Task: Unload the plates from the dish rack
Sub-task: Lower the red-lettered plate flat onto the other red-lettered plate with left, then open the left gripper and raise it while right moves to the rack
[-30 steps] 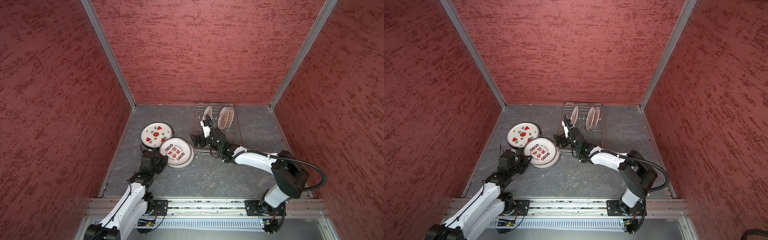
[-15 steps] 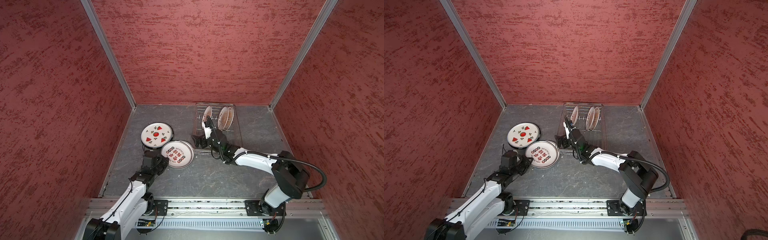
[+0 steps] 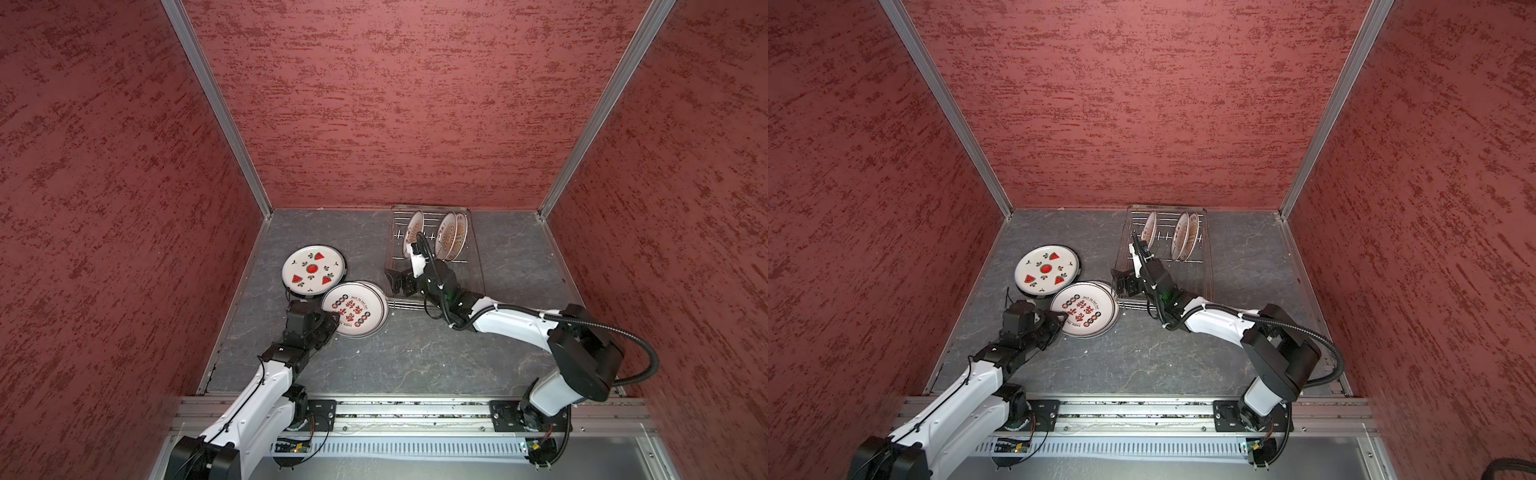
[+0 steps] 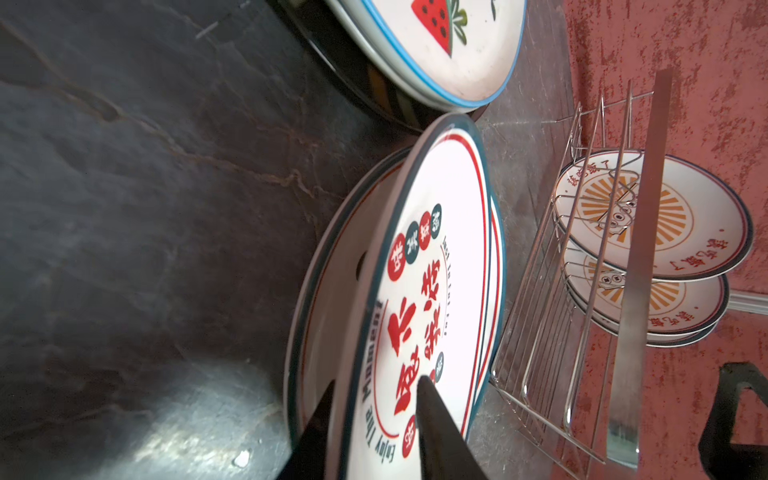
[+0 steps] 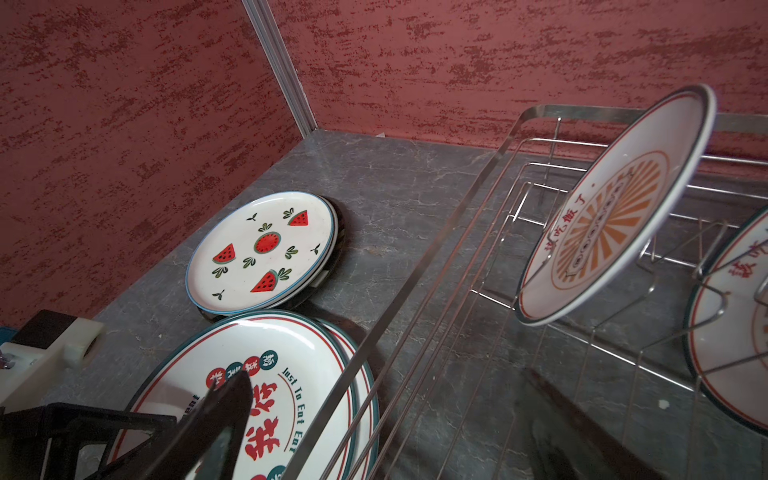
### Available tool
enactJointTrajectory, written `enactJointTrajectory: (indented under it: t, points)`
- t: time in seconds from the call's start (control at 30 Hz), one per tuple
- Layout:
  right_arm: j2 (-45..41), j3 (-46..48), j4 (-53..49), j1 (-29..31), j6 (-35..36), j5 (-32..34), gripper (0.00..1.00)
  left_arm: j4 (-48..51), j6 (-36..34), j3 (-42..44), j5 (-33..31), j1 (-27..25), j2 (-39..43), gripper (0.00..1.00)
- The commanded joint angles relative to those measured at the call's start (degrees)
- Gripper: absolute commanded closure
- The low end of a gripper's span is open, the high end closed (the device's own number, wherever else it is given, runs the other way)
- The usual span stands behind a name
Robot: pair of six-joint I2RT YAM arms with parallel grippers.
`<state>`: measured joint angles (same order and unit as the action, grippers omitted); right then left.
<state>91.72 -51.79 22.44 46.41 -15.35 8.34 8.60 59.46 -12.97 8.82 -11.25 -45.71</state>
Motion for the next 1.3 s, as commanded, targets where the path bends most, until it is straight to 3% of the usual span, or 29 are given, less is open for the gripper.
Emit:
enactJointTrajectory:
  t: [0.0, 0.5, 0.83, 1.0, 1.27]
  points:
    - [-1.42, 0.45, 1.56, 0.26, 1.39, 1.68, 0.01, 0.14, -0.38, -2.03, -1.68, -0.28, 0.58, 0.65]
    - [-1.45, 0.10, 0.85, 0.30, 1.74, 2.38, 0.01, 5.89, -2.16, -5.94, -13.48, -6.33, -0.75, 0.59]
    - [-1.42, 0.19, 0.68, 0.26, 1.47, 2.63, 0.01, 5.11, -1.81, -5.30, -15.59, -7.12, -1.74, 0.56]
    - [-1.28, 0.17, 0.75, 0.26, 1.47, 2.58, 0.01, 6.40, -1.81, -5.96, -19.60, -9.02, -2.12, 0.47]
    - [-0.84, 0.11, 0.85, 0.26, 1.38, 2.56, 0.01, 5.65, -1.03, -6.12, -20.58, -9.94, -3.77, 0.46]
